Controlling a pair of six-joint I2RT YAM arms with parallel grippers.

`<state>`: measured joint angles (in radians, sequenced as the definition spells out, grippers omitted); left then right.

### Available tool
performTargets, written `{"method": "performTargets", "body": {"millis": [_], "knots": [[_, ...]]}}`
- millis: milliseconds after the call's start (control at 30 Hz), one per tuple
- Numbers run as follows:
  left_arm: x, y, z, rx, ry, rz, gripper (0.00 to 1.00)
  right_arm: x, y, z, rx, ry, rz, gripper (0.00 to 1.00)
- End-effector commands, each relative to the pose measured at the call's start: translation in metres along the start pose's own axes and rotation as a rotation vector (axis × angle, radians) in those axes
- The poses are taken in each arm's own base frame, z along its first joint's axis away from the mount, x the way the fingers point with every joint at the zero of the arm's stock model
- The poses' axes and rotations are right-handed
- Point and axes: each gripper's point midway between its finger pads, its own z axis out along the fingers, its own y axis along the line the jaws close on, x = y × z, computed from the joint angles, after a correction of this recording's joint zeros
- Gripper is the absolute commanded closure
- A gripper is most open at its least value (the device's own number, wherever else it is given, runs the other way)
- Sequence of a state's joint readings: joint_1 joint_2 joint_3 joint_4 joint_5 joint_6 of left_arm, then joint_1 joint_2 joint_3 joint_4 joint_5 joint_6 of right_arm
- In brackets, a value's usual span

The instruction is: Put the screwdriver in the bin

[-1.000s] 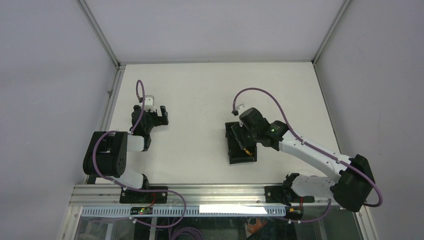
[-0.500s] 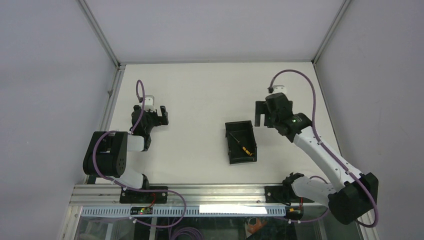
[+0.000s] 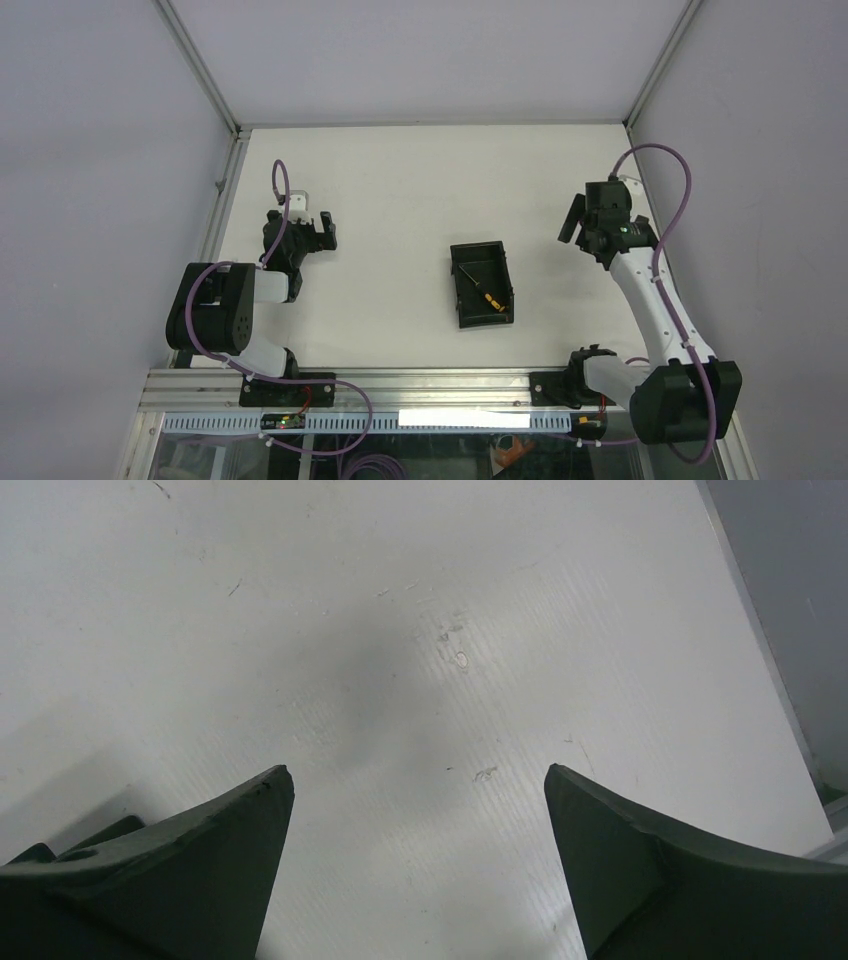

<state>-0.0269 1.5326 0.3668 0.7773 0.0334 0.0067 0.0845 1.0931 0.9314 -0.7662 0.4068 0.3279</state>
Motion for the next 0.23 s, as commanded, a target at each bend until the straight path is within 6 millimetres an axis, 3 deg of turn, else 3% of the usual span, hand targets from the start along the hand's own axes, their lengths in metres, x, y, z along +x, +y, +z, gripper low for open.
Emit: {"method": "performTargets", "body": {"millis": [0,200], "knots": [[-0.023,-0.0065,0.0014,0.023,-0.069,-0.017,0.01,-0.0151,0.0019,-0.0079,-0.009,-0.037,0.05,0.01],[-0.0228,-0.0062,0.0015,0.022,-0.068,-0.017,0.01,-0.0062,0.0018,-0.0108,-0.037,-0.05,0.084,0.01]]}}
